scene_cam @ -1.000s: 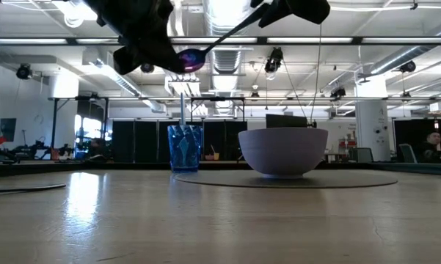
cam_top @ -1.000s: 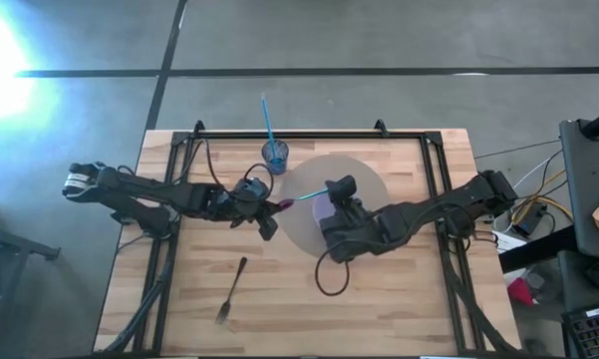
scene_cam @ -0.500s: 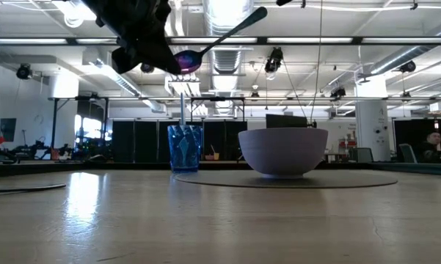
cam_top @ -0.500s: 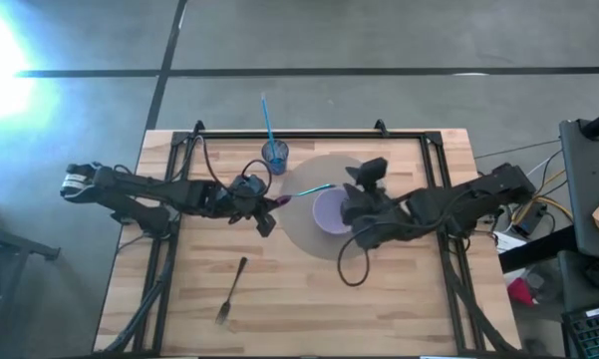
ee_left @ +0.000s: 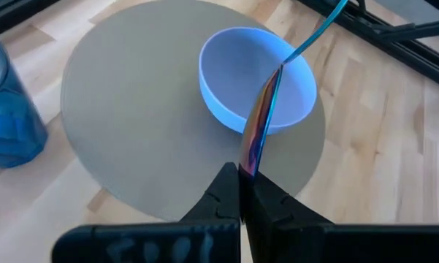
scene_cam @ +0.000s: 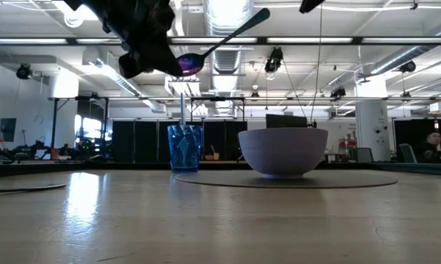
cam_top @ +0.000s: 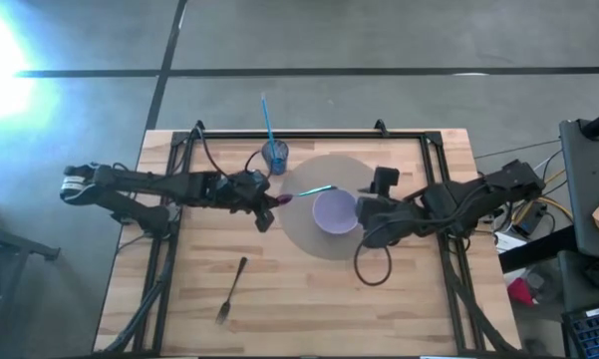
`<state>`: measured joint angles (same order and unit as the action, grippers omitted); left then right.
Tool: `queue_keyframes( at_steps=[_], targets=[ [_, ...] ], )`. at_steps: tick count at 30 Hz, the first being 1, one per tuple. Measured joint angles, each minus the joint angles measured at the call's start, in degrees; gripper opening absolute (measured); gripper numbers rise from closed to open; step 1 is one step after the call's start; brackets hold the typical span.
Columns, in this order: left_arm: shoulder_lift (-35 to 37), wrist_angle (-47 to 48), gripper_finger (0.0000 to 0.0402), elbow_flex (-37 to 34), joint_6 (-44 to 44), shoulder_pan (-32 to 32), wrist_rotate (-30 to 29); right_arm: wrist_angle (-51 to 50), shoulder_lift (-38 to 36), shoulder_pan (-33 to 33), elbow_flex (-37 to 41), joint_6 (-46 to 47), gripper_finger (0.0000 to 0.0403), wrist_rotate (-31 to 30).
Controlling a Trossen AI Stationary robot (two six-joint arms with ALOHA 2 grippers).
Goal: Pick & Place Utensil
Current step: Put the blue spoon into the purple bowl
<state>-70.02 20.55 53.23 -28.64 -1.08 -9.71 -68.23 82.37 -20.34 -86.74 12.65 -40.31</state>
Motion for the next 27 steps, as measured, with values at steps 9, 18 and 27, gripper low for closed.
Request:
queue_keyframes(
  at_steps=[9, 18, 27],
  targets=[
    [0.0, -3.1, 0.0, 0.0, 3.1, -2.0, 5.9, -0.6, -0.9, -0.9, 8.7, 9.5, 0.0224, 0.5],
    [0.0, -10.1, 0.0, -1.4, 5.2, -2.0, 7.1, 7.2, -5.0, -5.0, 19.7, 17.6, 0.0224, 0.3],
    [0.0, -28.2, 0.0, -9.7, 5.0, -1.4, 9.2, 33.0, -13.5, -8.1, 34.6, 17.0, 0.0224, 0.0]
  ],
)
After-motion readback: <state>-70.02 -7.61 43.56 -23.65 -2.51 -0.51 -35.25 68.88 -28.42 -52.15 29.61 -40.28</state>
